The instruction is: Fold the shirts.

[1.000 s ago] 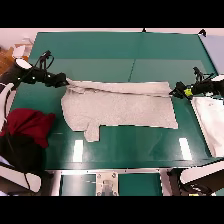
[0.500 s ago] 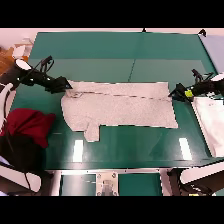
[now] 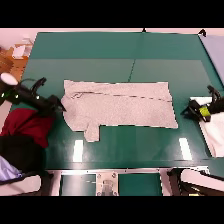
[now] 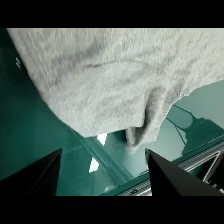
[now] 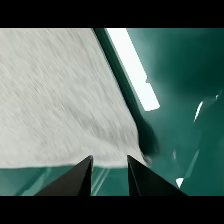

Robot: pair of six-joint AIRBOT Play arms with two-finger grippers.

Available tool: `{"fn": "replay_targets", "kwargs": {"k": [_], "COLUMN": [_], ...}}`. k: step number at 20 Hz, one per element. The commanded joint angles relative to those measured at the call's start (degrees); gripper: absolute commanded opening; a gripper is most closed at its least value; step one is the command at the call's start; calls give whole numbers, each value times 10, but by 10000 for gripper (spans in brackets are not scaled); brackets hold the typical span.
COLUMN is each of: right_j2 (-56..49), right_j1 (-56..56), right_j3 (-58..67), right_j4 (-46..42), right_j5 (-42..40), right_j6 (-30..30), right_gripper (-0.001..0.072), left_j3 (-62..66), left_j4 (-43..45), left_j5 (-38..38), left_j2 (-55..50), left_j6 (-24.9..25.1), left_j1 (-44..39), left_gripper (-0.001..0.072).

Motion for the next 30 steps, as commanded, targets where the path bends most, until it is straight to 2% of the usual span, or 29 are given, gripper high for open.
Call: {"fn": "replay_targets", "kwargs": {"k": [1,4,6,8,12,15,16,17,18,19,20,21,24,26,30], "right_j2": [109,150,150,150,142,118,114,114,114,114,114,114,115,115,115], "right_j1": [-43,-44,-42,-27,42,66,66,66,66,66,65,65,65,65,65], "right_j3": [-134,-216,-256,-288,-323,-323,-323,-323,-323,-323,-322,-320,-306,-297,-296], "right_j4": [-5,48,111,159,194,222,228,228,227,227,226,220,200,197,188], "right_j5": [-47,-128,-174,-219,-312,-338,-339,-341,-342,-342,-339,-330,-301,-284,-272], "right_j6": [33,32,30,23,17,17,17,17,17,14,0,-11,-15,-15,-15], "right_gripper": [255,255,258,267,267,266,264,261,241,126,46,18,17,17,17], "left_j3": [-179,-309,-362,-392,-410,-410,-410,-410,-410,-409,-405,-400,-368,-340,-306], "left_j4": [-28,-85,-164,-231,-265,-329,-340,-340,-340,-338,-327,-323,-276,-206,1], "left_j5": [89,172,221,265,316,428,463,488,494,485,473,454,390,364,293], "left_j2": [154,210,211,211,211,210,209,209,210,210,211,214,214,214,214], "left_j6": [-22,-21,19,55,61,61,61,61,61,61,61,61,52,10,-123], "left_j1": [2,2,2,2,-4,-107,-147,-175,-182,-180,-181,-181,-181,-181,-181], "left_gripper": [596,596,596,596,595,594,479,275,231,81,27,26,26,26,28]}}
